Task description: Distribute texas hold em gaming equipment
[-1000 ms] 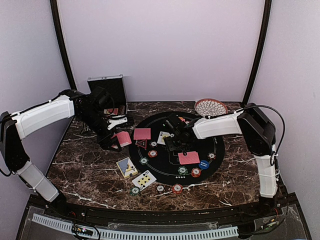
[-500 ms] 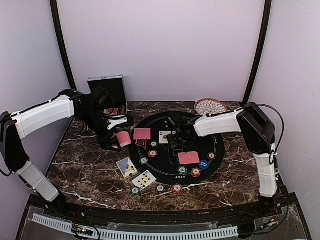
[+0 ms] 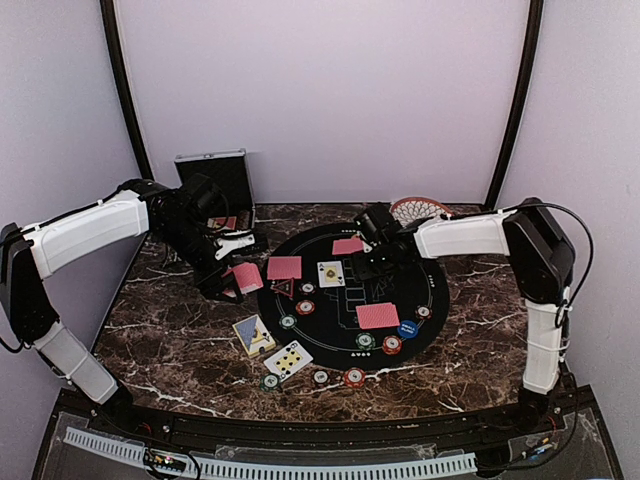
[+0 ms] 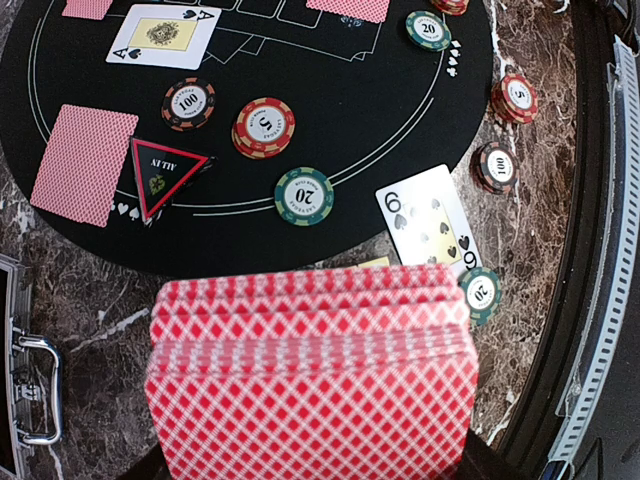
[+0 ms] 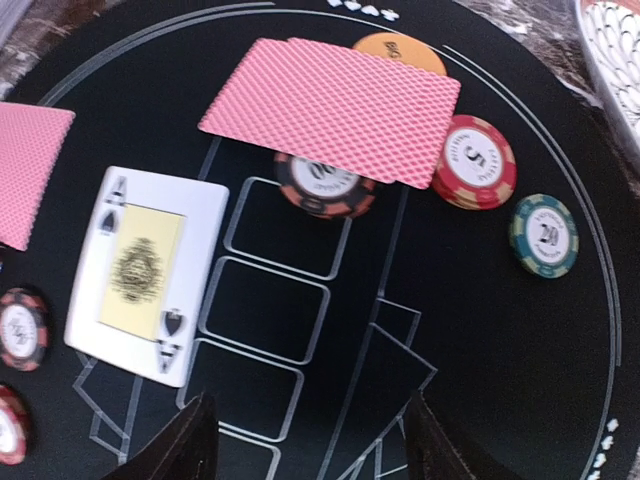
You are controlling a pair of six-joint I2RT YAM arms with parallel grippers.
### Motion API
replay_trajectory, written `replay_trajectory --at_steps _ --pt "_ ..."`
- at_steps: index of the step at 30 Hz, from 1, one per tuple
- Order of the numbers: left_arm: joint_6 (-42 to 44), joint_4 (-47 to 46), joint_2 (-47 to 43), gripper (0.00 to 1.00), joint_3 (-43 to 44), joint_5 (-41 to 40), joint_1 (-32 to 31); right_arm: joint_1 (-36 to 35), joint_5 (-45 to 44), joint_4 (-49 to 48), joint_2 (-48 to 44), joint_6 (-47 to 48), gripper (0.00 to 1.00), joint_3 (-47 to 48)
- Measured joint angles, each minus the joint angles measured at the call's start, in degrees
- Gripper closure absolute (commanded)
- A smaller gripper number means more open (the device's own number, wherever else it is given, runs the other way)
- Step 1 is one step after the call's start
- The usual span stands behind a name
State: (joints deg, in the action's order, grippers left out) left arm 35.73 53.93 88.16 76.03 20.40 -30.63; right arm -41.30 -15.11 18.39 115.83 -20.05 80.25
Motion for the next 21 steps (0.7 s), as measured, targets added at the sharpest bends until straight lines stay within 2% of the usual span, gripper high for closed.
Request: replay_trajectory --at_steps 9,12,21 --pt "0.0 0.0 0.0 1.0 0.0 0.0 0.0 6.3 11.2 -0.7 1.4 -5.4 0.72 3.3" --pt "0.0 0.1 0.0 1.0 0.0 0.0 0.0 7.8 13.0 -1.0 3.1 -6.5 0.76 4.5" --pt "0.0 0.1 0.0 1.0 0.0 0.0 0.0 8.0 15.8 -0.4 8.9 -8.2 0.79 8.4"
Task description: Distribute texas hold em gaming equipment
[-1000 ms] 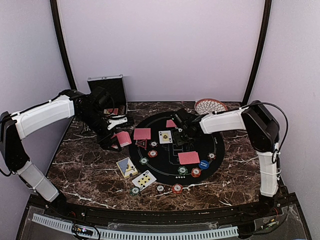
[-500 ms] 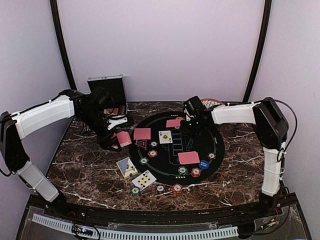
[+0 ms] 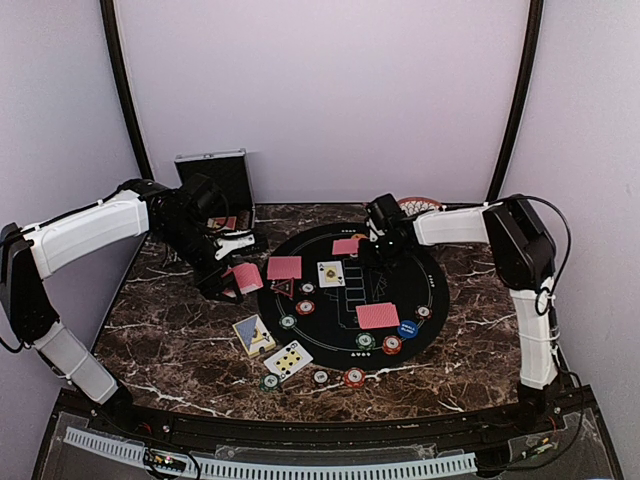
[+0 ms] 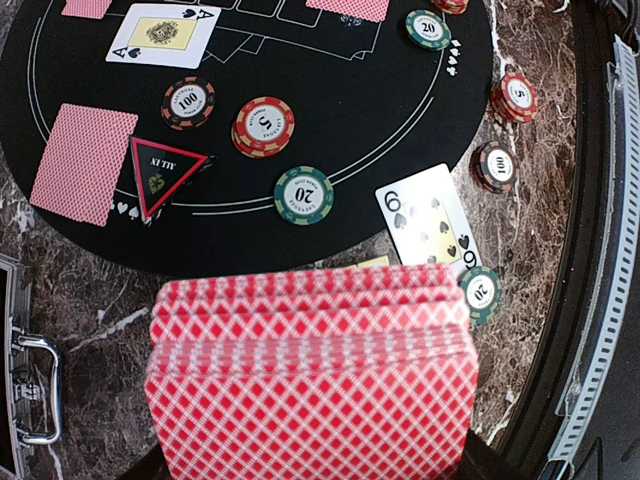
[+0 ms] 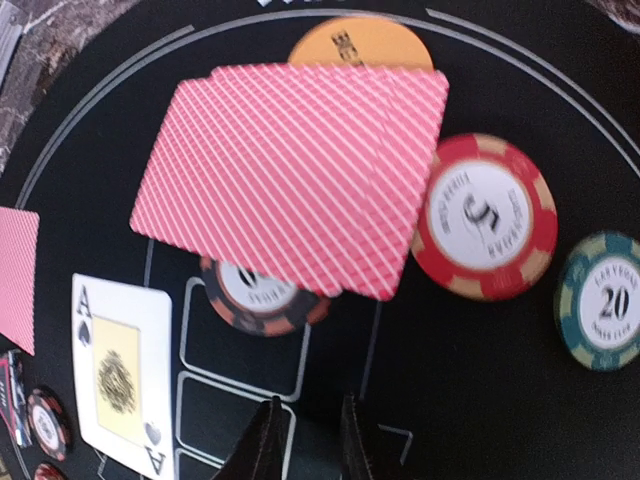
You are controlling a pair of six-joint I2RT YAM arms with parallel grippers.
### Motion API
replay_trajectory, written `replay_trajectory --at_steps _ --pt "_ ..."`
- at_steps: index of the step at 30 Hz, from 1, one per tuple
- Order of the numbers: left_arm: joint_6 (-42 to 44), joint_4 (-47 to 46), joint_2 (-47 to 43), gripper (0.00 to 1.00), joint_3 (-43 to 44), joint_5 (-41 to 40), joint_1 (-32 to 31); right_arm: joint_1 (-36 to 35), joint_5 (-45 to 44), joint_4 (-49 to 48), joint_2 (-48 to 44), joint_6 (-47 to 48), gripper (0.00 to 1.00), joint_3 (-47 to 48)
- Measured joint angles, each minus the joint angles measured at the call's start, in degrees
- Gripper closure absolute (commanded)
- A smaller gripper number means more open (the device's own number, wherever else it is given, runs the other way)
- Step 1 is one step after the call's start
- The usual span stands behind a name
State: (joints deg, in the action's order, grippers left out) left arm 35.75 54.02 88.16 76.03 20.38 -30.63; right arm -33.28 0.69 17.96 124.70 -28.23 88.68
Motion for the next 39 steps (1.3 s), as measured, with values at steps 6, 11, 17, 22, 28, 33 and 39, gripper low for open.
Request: replay_trajectory --at_steps 6,11,17,22,28,33,39 --pt "0.0 0.0 0.0 1.0 0.0 0.0 0.0 0.0 -0.2 0.4 3.3 -0.8 0.8 4.9" --pt "0.0 0.0 0.0 1.0 0.0 0.0 0.0 0.0 -0.4 0.8 6.6 -1.0 0.81 9.7" --pt "0.0 0.0 0.0 1.0 0.0 0.0 0.0 0.0 -1.0 1.6 7.8 -1.1 0.78 11.6" --pt "0.0 0.0 0.0 1.0 0.0 0.0 0.0 0.0 -0.7 -0.5 5.0 -1.8 0.67 7.3" --pt "0.0 0.0 0.0 1.0 0.0 0.1 0.0 -0.4 1.8 0.2 -6.1 -3.5 0.39 -3.9" --pt "0.0 0.0 0.0 1.0 0.0 0.0 0.0 -2.4 8.7 -1.7 -14.5 -7.3 0.18 -7.3" --pt "0.0 0.0 0.0 1.0 0.0 0.0 0.0 -6.9 24.0 -10.7 -16.4 -16.9 0.09 -10.6"
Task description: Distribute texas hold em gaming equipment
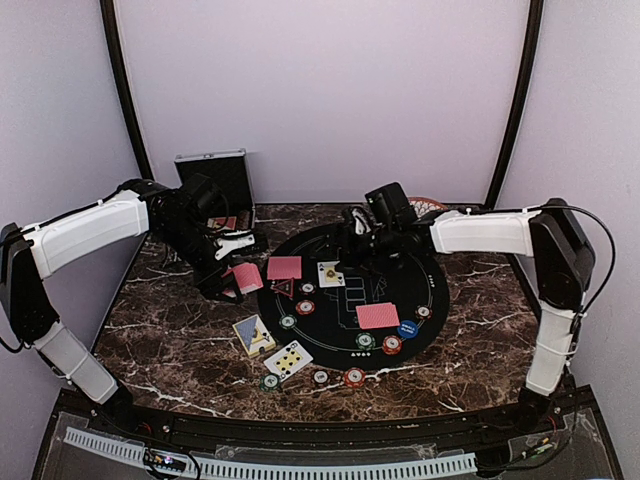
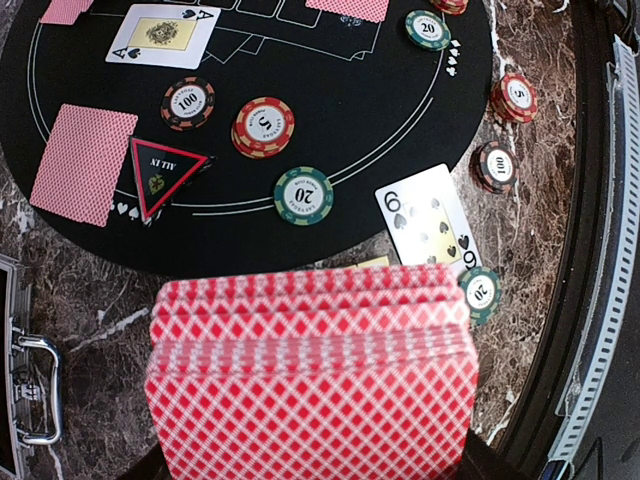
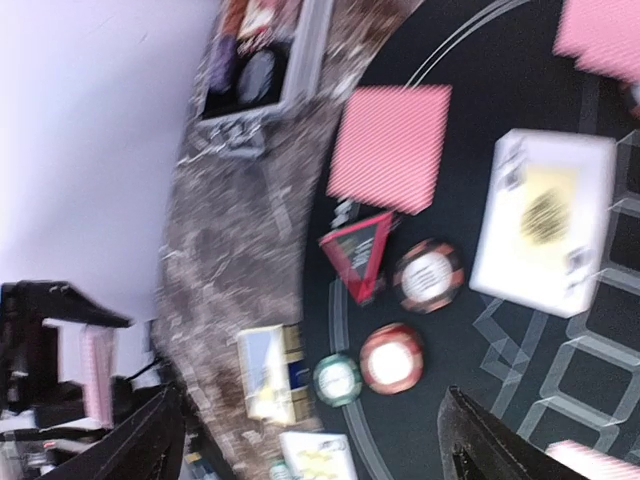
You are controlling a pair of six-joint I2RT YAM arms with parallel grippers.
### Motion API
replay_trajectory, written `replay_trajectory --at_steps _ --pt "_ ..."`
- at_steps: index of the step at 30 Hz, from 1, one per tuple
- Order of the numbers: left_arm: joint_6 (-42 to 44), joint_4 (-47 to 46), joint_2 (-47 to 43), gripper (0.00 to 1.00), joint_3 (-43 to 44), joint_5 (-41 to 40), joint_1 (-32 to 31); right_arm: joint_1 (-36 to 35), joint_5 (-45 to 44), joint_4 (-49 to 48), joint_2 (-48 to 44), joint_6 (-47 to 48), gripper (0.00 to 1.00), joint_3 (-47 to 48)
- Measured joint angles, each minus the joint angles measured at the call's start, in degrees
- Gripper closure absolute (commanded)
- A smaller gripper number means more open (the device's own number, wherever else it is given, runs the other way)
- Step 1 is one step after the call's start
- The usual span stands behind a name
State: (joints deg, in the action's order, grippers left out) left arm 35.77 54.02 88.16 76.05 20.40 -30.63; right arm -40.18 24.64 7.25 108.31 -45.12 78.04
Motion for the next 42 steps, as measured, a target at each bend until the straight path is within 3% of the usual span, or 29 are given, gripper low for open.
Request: replay_trajectory --at_steps 7,13,42 --pt "0.0 -0.1 0.0 1.0 0.2 0.0 0.0 -5.5 12.1 -8.5 3.7 -9.5 0.08 0.8" --pt "0.0 -0.4 0.0 1.0 1.0 0.1 0.0 -7.8 16.8 -13.4 6.0 -14.0 0.09 3.1" --pt "0.0 -0.6 0.0 1.0 3.0 0.8 0.0 -11.4 22.8 -19.3 15.9 -20.6 0.11 14.8"
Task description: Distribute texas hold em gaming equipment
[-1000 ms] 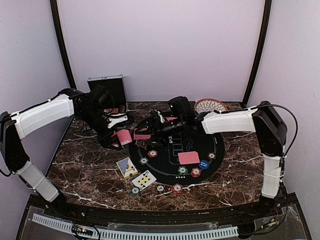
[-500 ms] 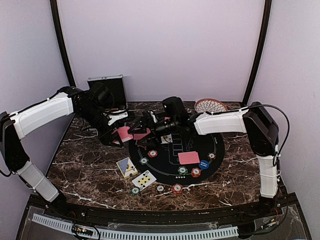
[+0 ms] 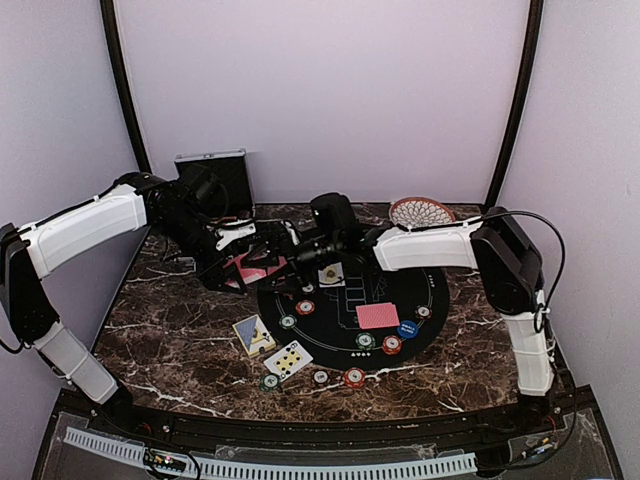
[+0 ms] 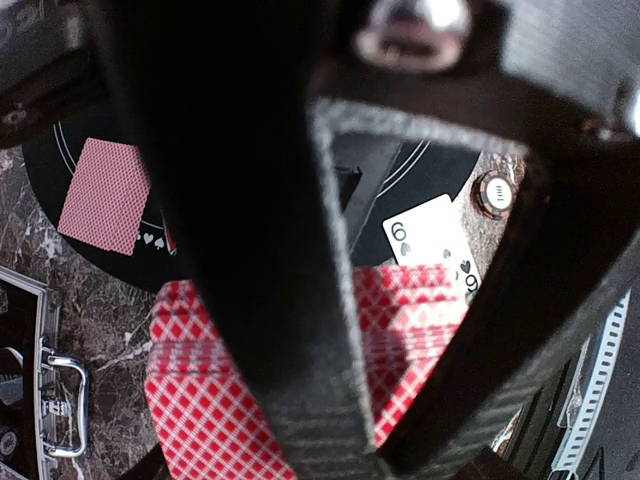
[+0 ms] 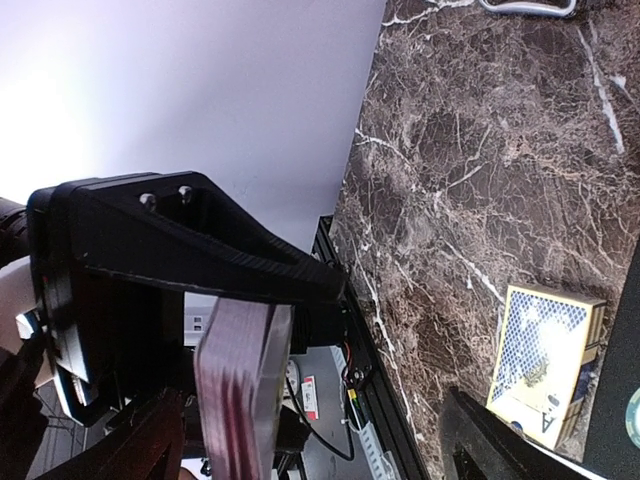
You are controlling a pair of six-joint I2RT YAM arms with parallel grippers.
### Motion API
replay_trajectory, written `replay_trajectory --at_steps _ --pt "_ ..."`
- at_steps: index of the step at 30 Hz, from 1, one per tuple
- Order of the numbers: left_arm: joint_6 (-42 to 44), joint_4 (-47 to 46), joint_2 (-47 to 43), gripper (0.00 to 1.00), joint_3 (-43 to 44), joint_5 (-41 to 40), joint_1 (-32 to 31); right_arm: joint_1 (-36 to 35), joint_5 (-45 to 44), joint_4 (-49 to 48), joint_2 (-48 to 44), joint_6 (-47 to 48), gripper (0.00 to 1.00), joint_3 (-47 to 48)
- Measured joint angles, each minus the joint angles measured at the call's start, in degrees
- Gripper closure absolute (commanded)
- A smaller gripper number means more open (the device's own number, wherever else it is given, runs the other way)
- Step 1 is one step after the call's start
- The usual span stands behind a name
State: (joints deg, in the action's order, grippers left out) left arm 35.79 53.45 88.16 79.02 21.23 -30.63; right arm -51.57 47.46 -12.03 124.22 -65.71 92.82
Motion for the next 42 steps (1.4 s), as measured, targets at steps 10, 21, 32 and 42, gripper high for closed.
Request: replay_trajectory --at_steps 10,21,32,42 --pt "0.0 0.1 0.3 1.0 0.0 0.0 0.0 -1.0 1.0 -0.3 5.9 -1.9 0.11 5.6" --pt "0.0 0.2 0.3 1.0 0.0 -0.2 0.0 -0.7 1.6 -1.0 6.7 -2.2 0.19 6.1" --pt "0.2 0.2 0.4 1.0 -0.3 -0.7 -0.1 1.2 1.2 -1.4 2.2 -0.4 0.35 0.3" --pt "0.3 0.2 0.4 1.0 -0.5 -0.6 -0.1 1.4 1.3 -1.6 -0.2 0.4 0.57 -1.9"
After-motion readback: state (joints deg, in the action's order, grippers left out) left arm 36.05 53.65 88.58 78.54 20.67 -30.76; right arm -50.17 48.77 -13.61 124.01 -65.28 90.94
